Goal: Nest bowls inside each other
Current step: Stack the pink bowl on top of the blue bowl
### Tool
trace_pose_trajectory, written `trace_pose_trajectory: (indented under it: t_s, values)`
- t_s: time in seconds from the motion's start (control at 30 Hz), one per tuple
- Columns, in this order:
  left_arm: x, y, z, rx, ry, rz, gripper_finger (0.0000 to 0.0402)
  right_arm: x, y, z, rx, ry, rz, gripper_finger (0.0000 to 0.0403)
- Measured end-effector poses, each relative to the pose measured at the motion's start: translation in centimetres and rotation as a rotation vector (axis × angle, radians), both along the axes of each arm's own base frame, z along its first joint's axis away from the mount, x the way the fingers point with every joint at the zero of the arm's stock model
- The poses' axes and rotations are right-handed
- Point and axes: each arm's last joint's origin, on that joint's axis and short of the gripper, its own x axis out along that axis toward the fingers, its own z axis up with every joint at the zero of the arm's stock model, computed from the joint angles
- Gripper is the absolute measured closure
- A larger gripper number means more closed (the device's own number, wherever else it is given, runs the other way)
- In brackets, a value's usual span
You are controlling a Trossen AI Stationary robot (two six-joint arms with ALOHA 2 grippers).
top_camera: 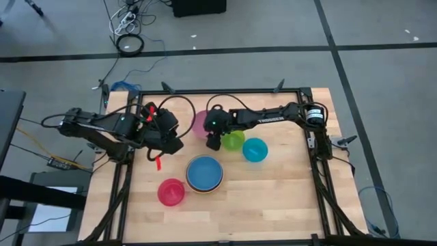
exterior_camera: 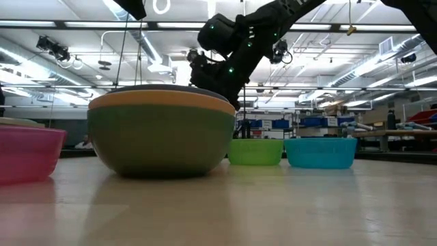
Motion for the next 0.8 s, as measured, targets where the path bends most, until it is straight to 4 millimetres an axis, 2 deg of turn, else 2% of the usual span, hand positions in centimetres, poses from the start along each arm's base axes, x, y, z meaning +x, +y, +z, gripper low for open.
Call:
trace_pose_trajectory:
  t_s: [0.3, 0.53, 0.8]
  values:
    - [0.0, 0.0, 0.0, 0.006, 0.002, 0.002, 0.0253, 0.2, 0.1, 0.2, -0.015, -0.016, 0.030, 0.0194]
    - [0.0, 0.0, 0.0, 0.016, 0.003, 0.002, 0.0253, 1.1, 0.7, 2.3, -0.015, -0.087, 0.073, 0.0192]
    - [0.0, 0.1, 0.0, 0.026, 0.001, 0.006, 0.0253, 0.8, 2.1, 1.9, -0.005, -0.020, 0.102, 0.0193]
